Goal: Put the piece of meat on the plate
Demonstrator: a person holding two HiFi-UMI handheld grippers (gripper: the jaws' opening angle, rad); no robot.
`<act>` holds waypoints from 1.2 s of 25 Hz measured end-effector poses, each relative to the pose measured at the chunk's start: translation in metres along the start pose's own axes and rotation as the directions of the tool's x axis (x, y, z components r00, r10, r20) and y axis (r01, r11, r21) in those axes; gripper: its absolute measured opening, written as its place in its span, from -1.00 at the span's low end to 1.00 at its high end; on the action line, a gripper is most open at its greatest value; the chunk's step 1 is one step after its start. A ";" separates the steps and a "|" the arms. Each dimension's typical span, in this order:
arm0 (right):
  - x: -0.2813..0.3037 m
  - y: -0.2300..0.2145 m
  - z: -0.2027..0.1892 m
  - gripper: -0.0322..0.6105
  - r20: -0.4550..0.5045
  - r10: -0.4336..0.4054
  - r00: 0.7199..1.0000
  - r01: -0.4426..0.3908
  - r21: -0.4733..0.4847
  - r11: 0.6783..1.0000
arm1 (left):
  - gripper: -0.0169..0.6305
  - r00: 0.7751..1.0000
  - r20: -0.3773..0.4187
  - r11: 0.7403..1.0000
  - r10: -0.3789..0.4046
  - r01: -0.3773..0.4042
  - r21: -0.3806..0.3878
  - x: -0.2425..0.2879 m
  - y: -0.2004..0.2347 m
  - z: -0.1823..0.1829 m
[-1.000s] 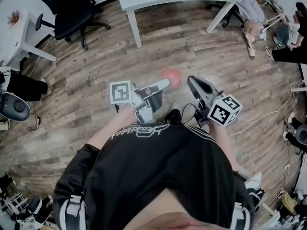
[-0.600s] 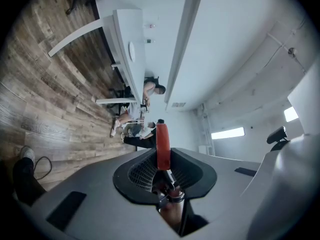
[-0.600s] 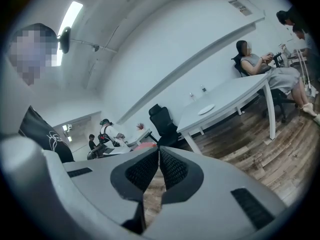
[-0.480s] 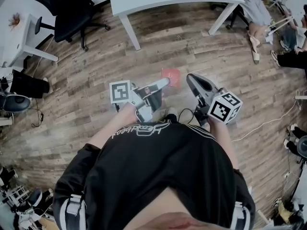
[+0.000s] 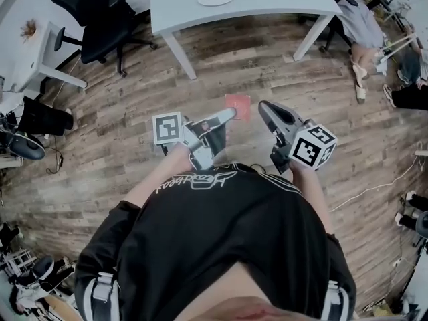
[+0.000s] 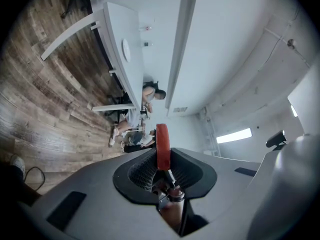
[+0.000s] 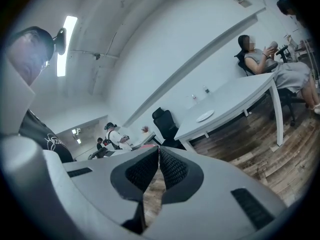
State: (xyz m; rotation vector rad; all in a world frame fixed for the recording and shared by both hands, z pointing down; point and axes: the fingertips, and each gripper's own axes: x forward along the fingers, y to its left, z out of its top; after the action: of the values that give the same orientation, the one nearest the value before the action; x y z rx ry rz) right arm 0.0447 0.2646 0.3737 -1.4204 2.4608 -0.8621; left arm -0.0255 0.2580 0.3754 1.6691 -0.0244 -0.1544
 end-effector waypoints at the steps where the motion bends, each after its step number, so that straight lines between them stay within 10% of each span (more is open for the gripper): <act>1: 0.001 -0.002 0.001 -0.86 0.002 0.007 1.000 -0.007 0.000 1.000 | -0.69 1.000 0.006 1.000 0.003 -0.003 0.003 0.001 0.000 0.001; 13: 0.054 -0.022 0.002 -0.86 -0.067 0.041 0.997 -0.041 0.013 0.999 | -0.69 0.998 0.066 1.000 0.020 -0.019 -0.018 -0.008 0.018 0.049; 30: 0.234 -0.106 0.087 -0.86 -0.085 -0.036 0.996 0.040 0.047 0.998 | -0.69 1.000 -0.007 0.999 0.005 -0.005 -0.049 0.026 0.043 0.265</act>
State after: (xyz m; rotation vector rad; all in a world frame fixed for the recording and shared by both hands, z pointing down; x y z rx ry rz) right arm 0.0348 -0.0061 0.3932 -1.4476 2.4624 -1.0024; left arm -0.0270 -0.0115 0.3907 1.6201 -0.0190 -0.1441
